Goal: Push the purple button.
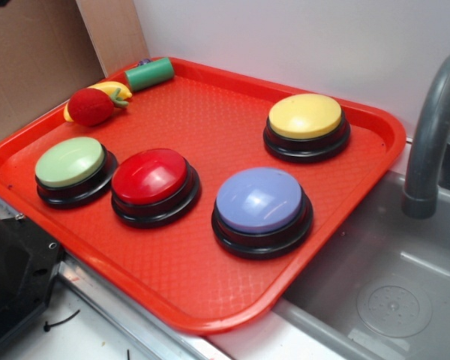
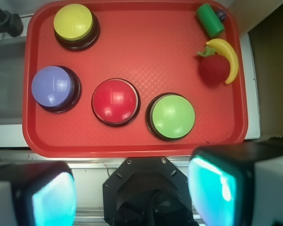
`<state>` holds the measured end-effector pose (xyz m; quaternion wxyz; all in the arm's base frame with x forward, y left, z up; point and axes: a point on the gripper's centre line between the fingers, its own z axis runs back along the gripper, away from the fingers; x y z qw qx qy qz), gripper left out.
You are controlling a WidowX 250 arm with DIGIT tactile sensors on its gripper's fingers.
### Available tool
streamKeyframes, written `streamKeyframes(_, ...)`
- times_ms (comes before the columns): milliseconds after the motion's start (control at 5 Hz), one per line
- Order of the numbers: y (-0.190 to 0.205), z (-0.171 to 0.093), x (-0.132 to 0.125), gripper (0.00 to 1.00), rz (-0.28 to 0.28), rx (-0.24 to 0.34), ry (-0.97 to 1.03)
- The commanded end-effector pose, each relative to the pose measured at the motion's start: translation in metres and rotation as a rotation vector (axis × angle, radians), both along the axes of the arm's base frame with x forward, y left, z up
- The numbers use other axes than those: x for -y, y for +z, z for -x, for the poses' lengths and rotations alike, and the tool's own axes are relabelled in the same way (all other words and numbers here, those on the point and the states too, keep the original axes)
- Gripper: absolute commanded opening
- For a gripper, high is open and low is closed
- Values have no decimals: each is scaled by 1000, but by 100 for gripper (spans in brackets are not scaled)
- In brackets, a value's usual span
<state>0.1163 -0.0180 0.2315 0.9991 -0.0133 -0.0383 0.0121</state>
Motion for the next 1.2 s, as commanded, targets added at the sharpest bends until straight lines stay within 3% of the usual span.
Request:
streamKeyframes(0, -47, -68, 108, 100, -160, 71, -494)
streamKeyframes(200, -78, -66, 157, 100, -143, 70, -745)
streamKeyframes(400, -105, -78, 153, 100, -103, 52, -794)
streamKeyframes(800, -154, -93, 136, 100, -40, -41, -779)
streamKeyframes(1000, -177, -96, 131, 100, -46, -89, -774)
